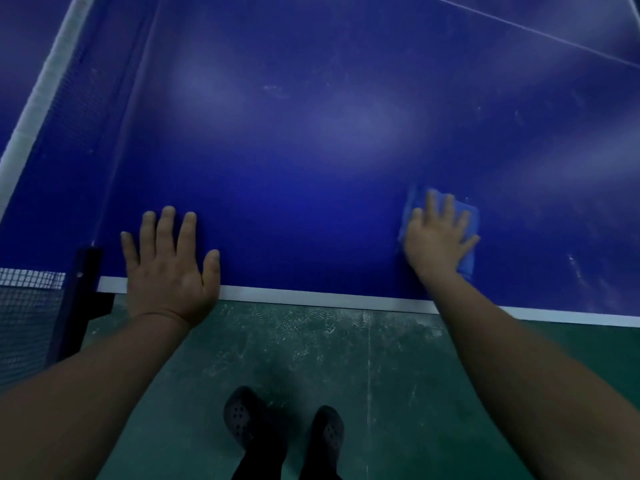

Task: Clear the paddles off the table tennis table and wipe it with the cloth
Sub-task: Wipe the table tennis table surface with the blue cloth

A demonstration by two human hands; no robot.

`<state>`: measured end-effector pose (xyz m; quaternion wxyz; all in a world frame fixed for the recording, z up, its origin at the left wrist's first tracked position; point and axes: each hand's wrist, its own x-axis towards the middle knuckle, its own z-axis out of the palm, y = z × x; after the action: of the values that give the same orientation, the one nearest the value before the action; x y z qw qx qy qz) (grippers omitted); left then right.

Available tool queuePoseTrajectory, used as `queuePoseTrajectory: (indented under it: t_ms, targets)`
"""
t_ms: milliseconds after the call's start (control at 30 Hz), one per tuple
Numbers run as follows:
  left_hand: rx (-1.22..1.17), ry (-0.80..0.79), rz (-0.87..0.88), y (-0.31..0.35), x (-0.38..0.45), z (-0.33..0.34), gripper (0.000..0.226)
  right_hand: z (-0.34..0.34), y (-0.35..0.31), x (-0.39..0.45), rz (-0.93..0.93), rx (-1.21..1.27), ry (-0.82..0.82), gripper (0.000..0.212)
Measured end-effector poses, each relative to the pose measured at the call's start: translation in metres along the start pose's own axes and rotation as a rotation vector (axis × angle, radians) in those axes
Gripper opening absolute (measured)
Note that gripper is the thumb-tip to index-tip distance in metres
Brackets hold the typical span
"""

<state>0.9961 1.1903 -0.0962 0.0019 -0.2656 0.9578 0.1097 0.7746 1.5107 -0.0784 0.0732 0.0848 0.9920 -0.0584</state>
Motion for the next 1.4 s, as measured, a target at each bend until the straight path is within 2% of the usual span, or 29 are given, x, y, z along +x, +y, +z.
queuePoseTrajectory:
  t_ms: [33,67,100,133,233,267,300,333,367,467,500,533,567,633,733,767,800,833,867,967,1000,1033,1067,1167,1200,1233,1300,1333,1400]
  targets:
    - [-0.004,0.003,0.001,0.0,0.0,0.0,0.074,-0.003,-0.004,0.008,0.149,0.074,-0.001,0.057]
    - [-0.01,0.006,0.0,0.0,0.0,0.0,0.074,-0.001,-0.017,0.008,0.205,0.095,0.011,0.057]
    - [-0.014,0.009,-0.001,0.0,0.0,-0.001,0.074,0.005,-0.037,0.0,0.151,0.077,0.018,0.057]
    - [-0.016,0.009,-0.003,0.001,0.0,-0.001,0.074,0.013,-0.061,-0.013,0.002,0.052,0.02,0.057]
    - [-0.015,-0.001,-0.004,0.001,0.0,-0.001,0.075,0.036,-0.11,-0.062,-0.673,-0.079,-0.041,0.059]
    - [-0.011,-0.002,-0.003,0.0,0.0,-0.001,0.075,0.038,-0.11,-0.062,-0.824,-0.122,-0.055,0.059]
    - [-0.007,-0.002,0.001,0.0,0.0,-0.001,0.075,0.033,-0.102,-0.047,-0.863,-0.143,-0.059,0.059]
    - [-0.004,-0.003,0.003,-0.001,0.001,-0.001,0.074,0.026,-0.089,-0.025,-0.77,-0.155,-0.028,0.058]
    - [0.001,-0.005,0.004,-0.001,0.001,-0.001,0.074,0.02,-0.07,-0.001,-0.574,-0.155,0.006,0.057]
    - [0.012,-0.016,0.003,0.0,0.0,-0.002,0.075,-0.008,-0.01,0.058,0.142,0.011,0.015,0.056]
    - [0.011,-0.017,0.001,0.001,0.0,-0.002,0.075,-0.014,-0.004,0.065,0.262,0.05,0.012,0.057]
    - [0.011,-0.021,0.001,0.001,0.001,-0.002,0.075,-0.013,-0.01,0.065,0.294,0.062,0.02,0.057]
    - [0.013,-0.028,0.004,0.001,0.002,-0.002,0.075,-0.008,-0.025,0.058,0.23,0.048,0.03,0.057]
    - [0.012,-0.035,0.004,0.001,0.001,-0.003,0.075,0.007,-0.066,0.027,-0.091,0.007,0.02,0.056]
    - [-0.005,-0.023,-0.001,0.0,0.0,-0.003,0.075,0.035,-0.094,-0.047,-0.899,-0.136,-0.008,0.055]
    - [-0.008,-0.017,-0.001,0.0,0.0,-0.003,0.075,0.036,-0.086,-0.057,-1.123,-0.177,-0.038,0.054]
    - [-0.01,-0.013,0.002,0.0,0.001,-0.003,0.075,0.031,-0.076,-0.047,-1.26,-0.215,-0.07,0.054]
    - [-0.01,-0.015,0.007,0.001,0.002,-0.003,0.075,0.023,-0.067,-0.025,-1.264,-0.245,-0.063,0.054]
    - [-0.008,-0.019,0.009,0.001,0.002,-0.003,0.075,0.016,-0.059,0.0,-1.132,-0.254,-0.038,0.055]
    - [-0.002,-0.029,0.004,0.002,0.002,-0.004,0.076,-0.006,-0.06,0.061,-0.352,-0.086,-0.015,0.055]
    - [-0.001,-0.027,0.004,0.002,0.001,-0.004,0.076,-0.006,-0.07,0.06,-0.202,-0.012,-0.015,0.056]
    - [0.001,-0.024,0.004,0.002,0.001,-0.005,0.076,-0.001,-0.085,0.046,-0.179,0.001,-0.004,0.056]
    - [0.002,-0.023,0.005,0.002,0.001,-0.005,0.075,0.008,-0.098,0.022,-0.277,-0.03,0.013,0.056]
    - [-0.003,-0.029,0.0,0.002,0.002,-0.004,0.075,0.04,-0.102,-0.081,-0.992,-0.123,-0.024,0.054]
    - [-0.004,-0.027,-0.001,0.001,0.002,-0.004,0.074,0.044,-0.087,-0.104,-1.185,-0.171,-0.054,0.053]
    - [-0.006,-0.027,-0.001,0.001,0.002,-0.003,0.074,0.04,-0.074,-0.104,-1.29,-0.188,-0.095,0.052]
    - [-0.008,-0.027,0.003,0.001,0.002,-0.003,0.074,0.026,-0.062,-0.062,-1.208,-0.182,-0.056,0.053]
    - [-0.004,-0.024,0.004,0.0,0.002,-0.003,0.073,0.019,-0.062,-0.034,-1.05,-0.194,-0.025,0.054]
    - [0.01,-0.028,0.005,0.0,0.002,-0.003,0.073,0.006,-0.071,0.019,-0.565,-0.156,-0.026,0.055]
